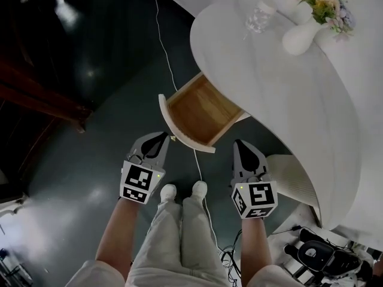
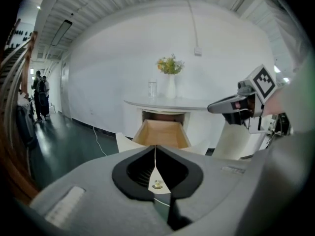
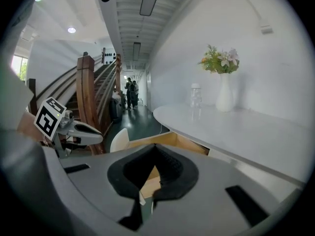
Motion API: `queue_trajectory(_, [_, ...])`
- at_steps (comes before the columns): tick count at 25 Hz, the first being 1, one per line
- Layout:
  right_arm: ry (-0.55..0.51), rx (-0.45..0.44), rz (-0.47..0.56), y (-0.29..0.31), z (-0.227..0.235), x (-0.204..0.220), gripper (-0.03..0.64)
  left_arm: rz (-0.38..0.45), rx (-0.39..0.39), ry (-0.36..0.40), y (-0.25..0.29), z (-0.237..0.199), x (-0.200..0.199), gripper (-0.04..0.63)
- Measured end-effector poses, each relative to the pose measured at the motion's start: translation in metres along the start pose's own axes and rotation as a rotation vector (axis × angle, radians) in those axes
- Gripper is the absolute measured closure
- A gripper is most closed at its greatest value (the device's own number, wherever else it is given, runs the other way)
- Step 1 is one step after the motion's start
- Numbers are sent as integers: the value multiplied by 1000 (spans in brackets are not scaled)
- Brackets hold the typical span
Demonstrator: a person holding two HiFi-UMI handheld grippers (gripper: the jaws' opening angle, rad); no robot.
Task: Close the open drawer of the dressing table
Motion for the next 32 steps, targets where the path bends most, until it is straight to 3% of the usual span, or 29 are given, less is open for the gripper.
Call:
queue_trajectory(16, [102,54,-33,2,-3,70,618,-54,72,21,38,21,64,580])
queue_trajectory(32, [155,57,-22,6,1,95,618,-49,62,36,64,35,75,579])
Point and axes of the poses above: the fingertips, and each gripper's own axes: y forward along the fingers, z to its right, x out of its underside, the point moved 7 cm from there along -y, backward along the fingers, and after that the axes turned 4 degrees about x, right-handed, at the moved point
